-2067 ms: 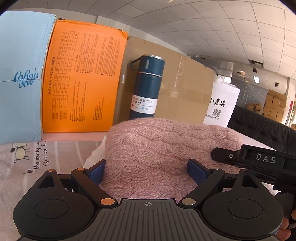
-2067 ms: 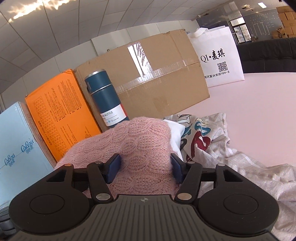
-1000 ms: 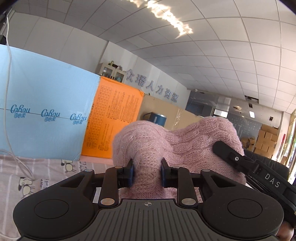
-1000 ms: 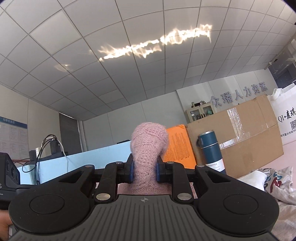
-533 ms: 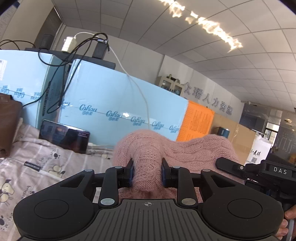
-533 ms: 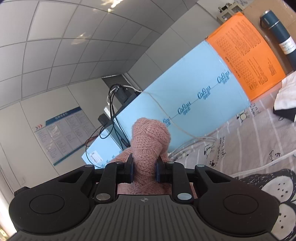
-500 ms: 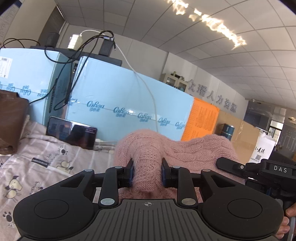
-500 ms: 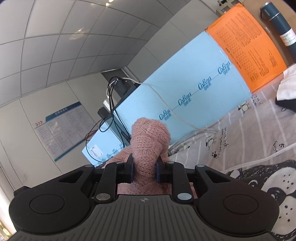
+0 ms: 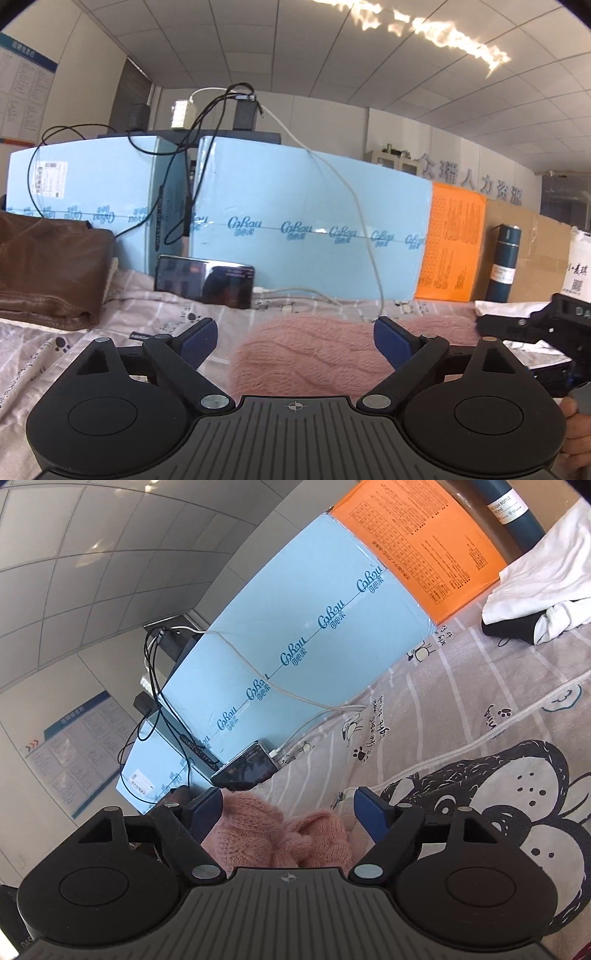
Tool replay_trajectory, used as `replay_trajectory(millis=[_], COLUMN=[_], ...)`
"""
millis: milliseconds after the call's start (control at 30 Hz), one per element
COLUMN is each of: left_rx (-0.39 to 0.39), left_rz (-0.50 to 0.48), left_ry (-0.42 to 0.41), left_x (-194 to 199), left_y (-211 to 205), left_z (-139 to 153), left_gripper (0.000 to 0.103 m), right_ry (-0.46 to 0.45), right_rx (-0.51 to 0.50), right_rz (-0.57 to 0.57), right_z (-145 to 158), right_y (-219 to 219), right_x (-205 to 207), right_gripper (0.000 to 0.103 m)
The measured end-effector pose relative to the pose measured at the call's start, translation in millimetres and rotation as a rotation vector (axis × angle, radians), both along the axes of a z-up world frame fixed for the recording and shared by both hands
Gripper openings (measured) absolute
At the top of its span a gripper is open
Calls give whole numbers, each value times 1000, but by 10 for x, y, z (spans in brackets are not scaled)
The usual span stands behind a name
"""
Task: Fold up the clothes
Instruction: 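Carry the lifted sweater across the bed with both grippers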
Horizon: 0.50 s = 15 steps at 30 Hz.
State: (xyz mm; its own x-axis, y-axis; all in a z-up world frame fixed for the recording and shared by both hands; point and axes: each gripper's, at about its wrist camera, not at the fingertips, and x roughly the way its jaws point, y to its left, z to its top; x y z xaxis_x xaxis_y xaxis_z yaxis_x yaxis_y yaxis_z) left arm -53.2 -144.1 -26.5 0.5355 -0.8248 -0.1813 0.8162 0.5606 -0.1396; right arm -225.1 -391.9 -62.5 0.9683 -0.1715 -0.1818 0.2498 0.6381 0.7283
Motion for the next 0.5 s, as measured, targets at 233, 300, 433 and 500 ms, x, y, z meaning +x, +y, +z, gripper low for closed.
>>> replay_trajectory(millis=[233, 300, 433, 500], left_rx=[200, 218, 141, 92], left_rz=[-280, -259, -231, -221], left_ry=[82, 122, 223, 270], left_x=[-295, -208, 19, 114], left_y=[-616, -676, -541, -446], left_z=[-214, -279, -319, -336], left_gripper=[99, 96, 58, 38], right_ry=[16, 26, 54, 73], right_rx=[55, 65, 74, 72], right_rz=[-14, -19, -6, 11], right_z=[-59, -75, -101, -110], right_y=[-81, -92, -98, -92], right_x=[11, 16, 53, 85], right_gripper=[79, 80, 80, 81])
